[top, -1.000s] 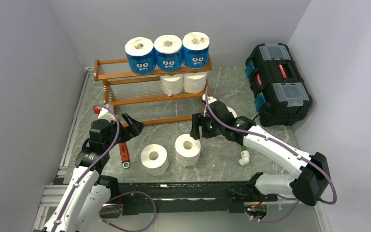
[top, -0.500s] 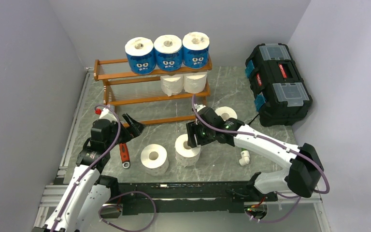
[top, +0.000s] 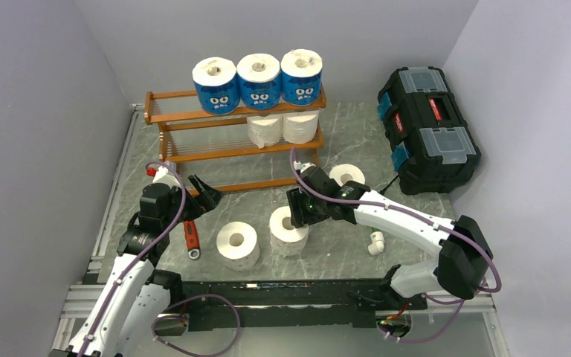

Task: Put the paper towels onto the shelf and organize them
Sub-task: Pick up the paper towel from the center of the board.

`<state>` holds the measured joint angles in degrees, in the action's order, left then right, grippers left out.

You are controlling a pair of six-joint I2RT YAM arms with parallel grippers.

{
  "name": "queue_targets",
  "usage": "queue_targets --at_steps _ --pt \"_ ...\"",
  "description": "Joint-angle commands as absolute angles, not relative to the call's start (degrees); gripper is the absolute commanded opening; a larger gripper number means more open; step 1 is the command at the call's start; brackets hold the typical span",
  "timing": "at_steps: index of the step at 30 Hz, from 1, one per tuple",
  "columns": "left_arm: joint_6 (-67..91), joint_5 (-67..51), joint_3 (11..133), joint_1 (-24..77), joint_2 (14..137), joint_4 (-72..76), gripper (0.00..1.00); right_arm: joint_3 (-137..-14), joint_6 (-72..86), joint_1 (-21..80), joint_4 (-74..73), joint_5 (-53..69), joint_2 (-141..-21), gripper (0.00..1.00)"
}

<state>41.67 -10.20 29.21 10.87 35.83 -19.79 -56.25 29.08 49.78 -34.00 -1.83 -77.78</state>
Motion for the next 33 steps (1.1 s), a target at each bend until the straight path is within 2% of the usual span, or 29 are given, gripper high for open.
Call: queue_targets --at_steps 1,18,25,33 --pt "42.36 -10.46 28.74 10.99 35.84 -18.87 0.99 -58.99 29.5 50.52 -35.06 -4.01 -78.12 0.55" --pt "42.67 -10.99 28.48 10.96 36.22 -18.7 0.99 -61.68 29.86 51.03 -37.22 -4.53 -77.82 0.24" --pt "42.67 -10.94 28.43 10.97 36.08 -18.88 0.99 -62.9 31.55 50.06 -37.57 -7.51 -75.89 0.19" --pt "42.89 -11.36 27.86 10.97 36.03 -18.54 0.99 -60.72 37.74 38.87 -31.71 -3.93 -72.63 0.15"
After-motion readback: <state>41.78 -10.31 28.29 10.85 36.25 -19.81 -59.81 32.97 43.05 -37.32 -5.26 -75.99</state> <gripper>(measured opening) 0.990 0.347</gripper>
